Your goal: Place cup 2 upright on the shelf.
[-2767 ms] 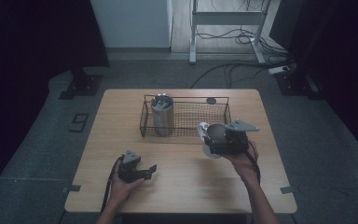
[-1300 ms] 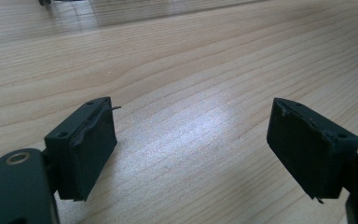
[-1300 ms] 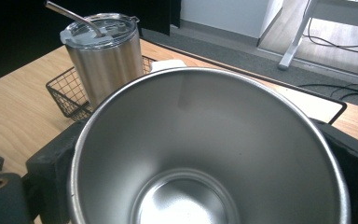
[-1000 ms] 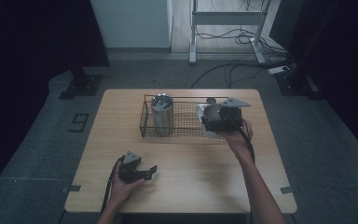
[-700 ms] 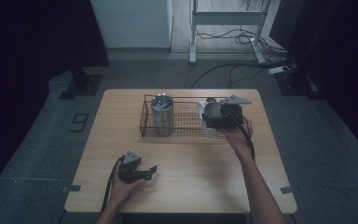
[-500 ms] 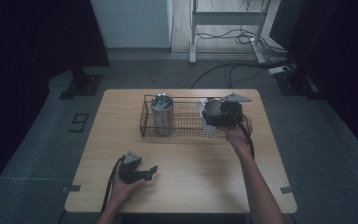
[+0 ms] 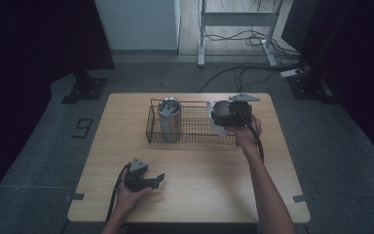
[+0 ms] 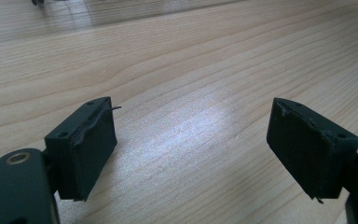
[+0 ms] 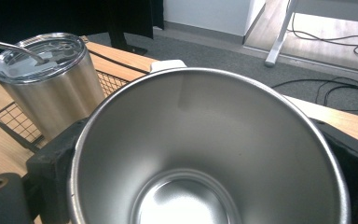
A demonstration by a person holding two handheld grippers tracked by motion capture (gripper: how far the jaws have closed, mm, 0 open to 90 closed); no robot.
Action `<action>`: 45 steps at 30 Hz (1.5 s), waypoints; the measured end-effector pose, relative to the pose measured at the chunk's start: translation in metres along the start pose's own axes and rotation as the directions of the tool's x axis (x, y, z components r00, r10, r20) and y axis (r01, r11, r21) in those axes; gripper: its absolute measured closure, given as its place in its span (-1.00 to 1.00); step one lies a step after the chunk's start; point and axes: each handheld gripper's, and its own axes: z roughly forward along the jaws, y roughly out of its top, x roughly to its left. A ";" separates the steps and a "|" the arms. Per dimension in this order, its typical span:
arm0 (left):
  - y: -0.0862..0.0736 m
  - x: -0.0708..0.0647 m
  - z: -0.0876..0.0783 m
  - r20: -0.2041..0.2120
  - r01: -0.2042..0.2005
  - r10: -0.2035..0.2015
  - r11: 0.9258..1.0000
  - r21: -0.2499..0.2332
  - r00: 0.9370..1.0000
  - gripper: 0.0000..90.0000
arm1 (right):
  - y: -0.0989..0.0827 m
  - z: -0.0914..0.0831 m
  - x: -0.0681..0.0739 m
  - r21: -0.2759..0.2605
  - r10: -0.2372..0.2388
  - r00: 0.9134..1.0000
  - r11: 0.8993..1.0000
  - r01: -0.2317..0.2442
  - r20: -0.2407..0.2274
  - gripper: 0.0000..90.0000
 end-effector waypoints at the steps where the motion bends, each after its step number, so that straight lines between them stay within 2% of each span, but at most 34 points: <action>1: 0.000 0.000 0.000 0.000 -0.001 0.001 1.000 0.001 1.000 -0.65 | 0.000 0.001 0.000 0.000 -0.001 1.000 1.000 0.001 0.000 -0.87; 32: 0.000 0.001 0.000 0.001 0.002 -0.002 1.000 -0.003 1.000 -0.65 | 0.009 0.032 -0.012 0.036 0.002 1.000 0.999 -0.003 0.031 -0.87; 45: -0.001 -0.001 0.000 0.003 -0.003 0.003 1.000 -0.002 1.000 -0.65 | 0.016 0.044 -0.003 0.054 -0.030 0.999 0.998 0.029 0.029 -0.87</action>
